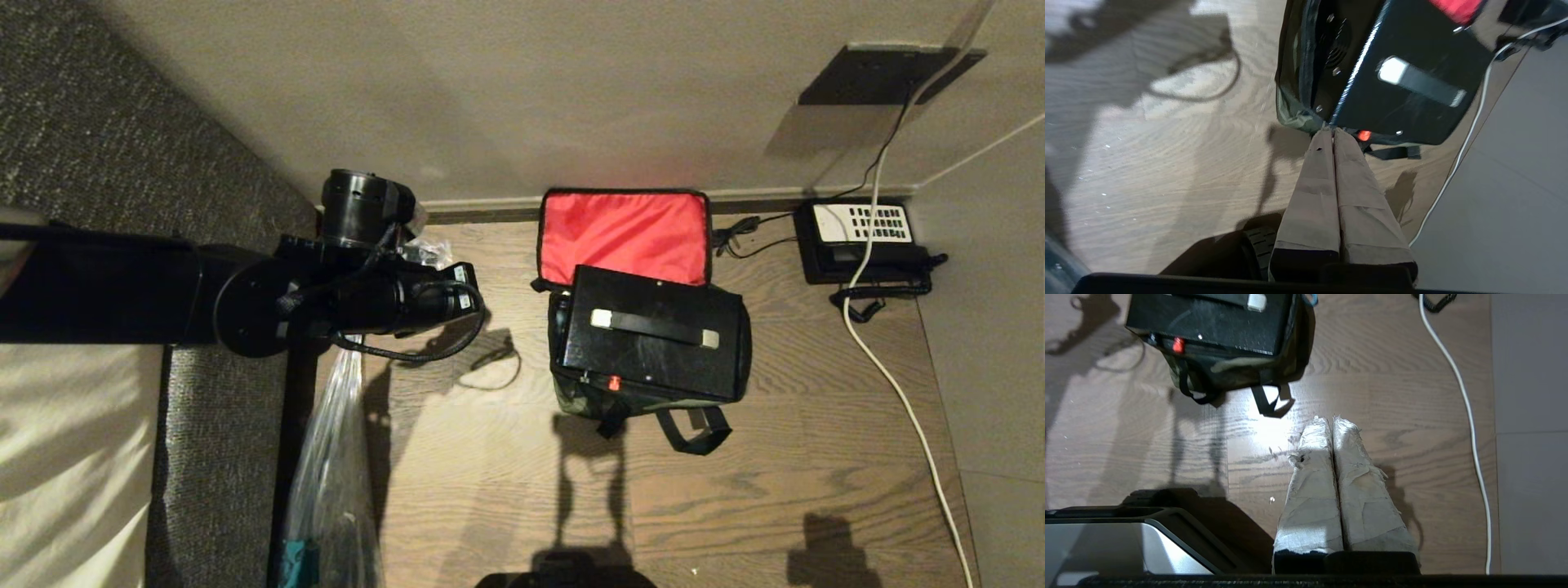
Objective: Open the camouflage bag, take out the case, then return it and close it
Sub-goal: Close the top of the storage box
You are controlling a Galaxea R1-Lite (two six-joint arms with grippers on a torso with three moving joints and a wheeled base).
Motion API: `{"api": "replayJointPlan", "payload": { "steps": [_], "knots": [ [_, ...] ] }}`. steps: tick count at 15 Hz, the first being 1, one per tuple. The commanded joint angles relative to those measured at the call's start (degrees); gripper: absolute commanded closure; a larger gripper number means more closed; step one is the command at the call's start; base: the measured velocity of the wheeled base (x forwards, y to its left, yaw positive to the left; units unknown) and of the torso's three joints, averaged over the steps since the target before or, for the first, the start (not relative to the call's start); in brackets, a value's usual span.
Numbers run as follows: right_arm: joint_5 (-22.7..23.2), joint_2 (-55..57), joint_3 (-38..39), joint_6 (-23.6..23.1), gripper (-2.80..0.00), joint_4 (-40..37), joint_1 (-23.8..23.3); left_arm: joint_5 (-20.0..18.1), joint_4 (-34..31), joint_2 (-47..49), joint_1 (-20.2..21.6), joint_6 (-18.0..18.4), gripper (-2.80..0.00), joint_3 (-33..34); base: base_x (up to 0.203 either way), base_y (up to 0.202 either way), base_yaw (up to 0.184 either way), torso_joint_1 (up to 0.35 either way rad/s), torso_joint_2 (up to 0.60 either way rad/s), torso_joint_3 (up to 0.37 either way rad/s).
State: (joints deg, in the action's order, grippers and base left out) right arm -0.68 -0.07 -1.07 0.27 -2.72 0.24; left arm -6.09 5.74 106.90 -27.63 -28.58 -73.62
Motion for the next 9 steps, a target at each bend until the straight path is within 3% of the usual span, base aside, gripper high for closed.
{"api": "replayJointPlan", "payload": {
  "steps": [1,9],
  "knots": [
    [-0.02,-1.33,-0.01,0.0,0.0,-0.01,0.02,-0.06,0.05,0.65,-0.46,-0.07,0.0,-0.21,0.0,0.0,0.0,-0.002,0.0,-0.193],
    [-0.02,-1.33,-0.07,0.0,0.0,-0.09,0.02,0.06,-0.09,4.86,-3.1,-0.08,0.0,-4.27,0.0,0.0,0.0,0.001,0.0,-0.196]
  ]
}}
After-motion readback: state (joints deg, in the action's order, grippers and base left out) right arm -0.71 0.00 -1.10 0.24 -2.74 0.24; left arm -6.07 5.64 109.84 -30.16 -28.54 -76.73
